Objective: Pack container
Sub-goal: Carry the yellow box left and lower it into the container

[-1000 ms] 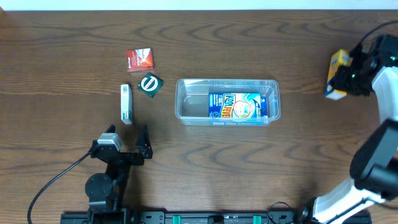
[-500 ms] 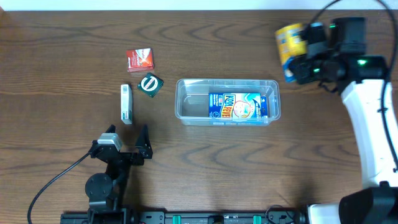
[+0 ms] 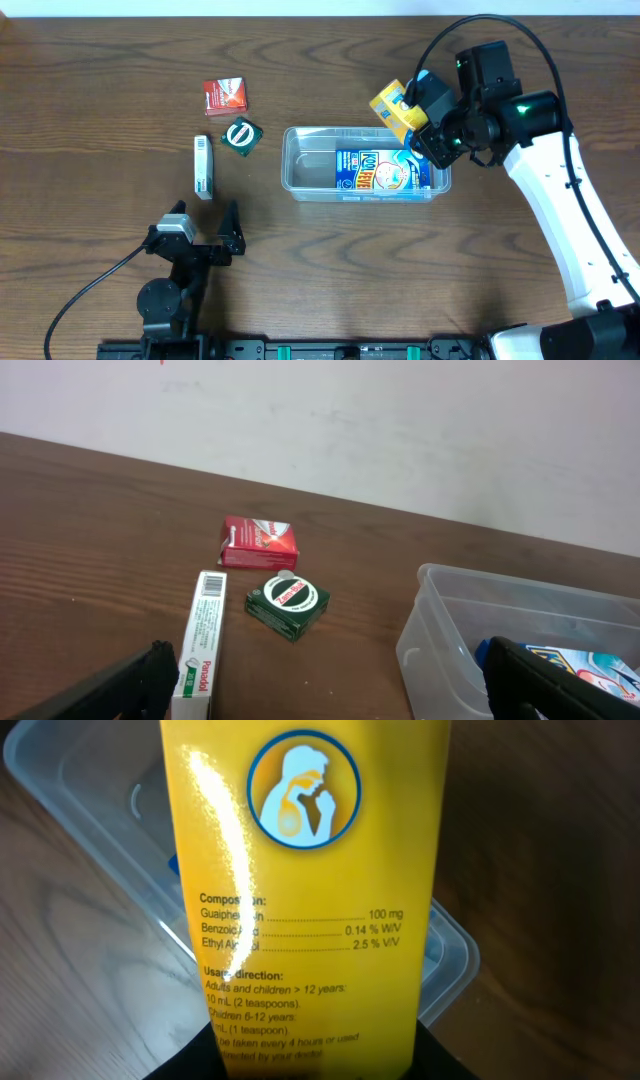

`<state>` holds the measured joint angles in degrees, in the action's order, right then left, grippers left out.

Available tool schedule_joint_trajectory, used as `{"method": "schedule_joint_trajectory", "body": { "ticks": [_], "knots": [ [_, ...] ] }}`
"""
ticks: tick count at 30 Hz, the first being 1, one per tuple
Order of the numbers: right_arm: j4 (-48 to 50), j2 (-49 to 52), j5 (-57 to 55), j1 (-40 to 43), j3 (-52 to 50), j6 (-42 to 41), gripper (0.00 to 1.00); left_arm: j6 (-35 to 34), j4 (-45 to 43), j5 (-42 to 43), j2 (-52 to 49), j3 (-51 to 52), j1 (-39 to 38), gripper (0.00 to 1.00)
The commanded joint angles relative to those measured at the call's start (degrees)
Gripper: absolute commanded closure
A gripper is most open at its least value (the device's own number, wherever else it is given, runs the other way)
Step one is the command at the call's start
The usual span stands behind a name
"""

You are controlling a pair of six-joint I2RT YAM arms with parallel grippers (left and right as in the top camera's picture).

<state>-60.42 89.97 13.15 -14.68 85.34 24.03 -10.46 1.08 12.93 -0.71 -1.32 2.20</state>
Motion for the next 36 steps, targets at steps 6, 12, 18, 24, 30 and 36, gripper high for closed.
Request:
{"method": "schedule_joint_trajectory", "body": {
  "ticks": [6, 12, 18, 24, 30, 36],
  "knots": [
    [0.7, -0.8, 0.4, -0.8, 1.2, 6.9, 0.66, 0.6, 1.8, 0.3, 0.1, 1.1, 0.2, 0.02],
    [2.8, 1.1, 0.4, -0.8, 1.2, 11.6, 0.63, 0.6, 1.8, 0.3, 0.1, 1.1, 0.3, 0.02],
    [5.2, 4.3, 0.4, -1.3, 1.2, 16.7, 0.62, 0.6, 1.8, 0.3, 0.1, 1.1, 0.3, 0.02],
    [6.2, 6.9, 0.4, -2.0, 1.2, 22.9, 0.64, 0.6, 1.8, 0.3, 0.1, 1.1, 0.2, 0.02],
    [6.3, 9.0, 0.2, -2.7, 1.2, 26.6, 0.63, 0.6, 1.8, 0.3, 0.1, 1.1, 0.3, 0.02],
    [5.7, 10.3, 0.2, -2.9, 1.1, 32.5, 0.64, 0.6, 1.8, 0.3, 0.1, 1.1, 0.3, 0.02]
  ]
}}
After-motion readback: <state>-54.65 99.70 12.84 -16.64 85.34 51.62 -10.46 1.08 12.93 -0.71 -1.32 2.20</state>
